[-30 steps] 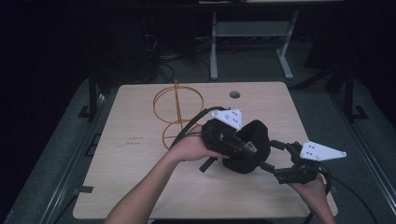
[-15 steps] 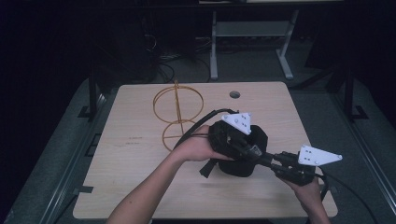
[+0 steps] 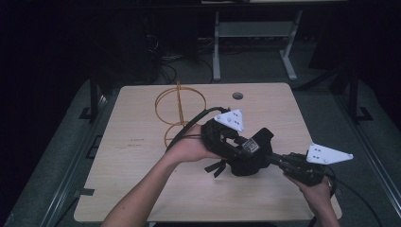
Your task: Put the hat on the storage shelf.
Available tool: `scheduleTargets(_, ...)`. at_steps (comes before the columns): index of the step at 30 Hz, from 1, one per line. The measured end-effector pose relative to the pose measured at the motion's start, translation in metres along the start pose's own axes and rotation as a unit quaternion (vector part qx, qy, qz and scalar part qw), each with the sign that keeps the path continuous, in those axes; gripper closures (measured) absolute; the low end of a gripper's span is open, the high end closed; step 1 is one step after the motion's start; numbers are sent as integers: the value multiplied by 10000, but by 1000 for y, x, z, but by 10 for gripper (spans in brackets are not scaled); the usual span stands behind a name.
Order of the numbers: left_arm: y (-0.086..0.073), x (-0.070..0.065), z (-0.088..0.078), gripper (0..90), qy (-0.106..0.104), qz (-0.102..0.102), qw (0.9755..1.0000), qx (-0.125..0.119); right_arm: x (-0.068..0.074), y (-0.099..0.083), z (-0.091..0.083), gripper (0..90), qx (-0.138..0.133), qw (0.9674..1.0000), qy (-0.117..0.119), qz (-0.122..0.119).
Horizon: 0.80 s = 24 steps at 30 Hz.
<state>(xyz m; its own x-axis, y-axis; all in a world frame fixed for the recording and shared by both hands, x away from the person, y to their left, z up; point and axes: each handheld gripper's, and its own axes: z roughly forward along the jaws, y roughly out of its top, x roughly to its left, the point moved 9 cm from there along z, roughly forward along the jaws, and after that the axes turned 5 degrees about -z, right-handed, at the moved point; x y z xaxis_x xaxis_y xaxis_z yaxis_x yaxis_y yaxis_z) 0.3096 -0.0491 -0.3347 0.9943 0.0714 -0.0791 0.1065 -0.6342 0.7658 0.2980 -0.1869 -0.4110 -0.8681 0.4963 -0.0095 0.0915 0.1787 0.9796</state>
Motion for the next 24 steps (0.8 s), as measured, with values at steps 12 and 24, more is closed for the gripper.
scheduleTargets(12,-27,9,-23,503,407,-224,9989,-104,-11,4,-14,870,227,9996,-167,78)
scheduleTargets(24,-70,12,-37,485,703,-402,9967,-77,-26,30,-19,870,361,9990,-245,14)
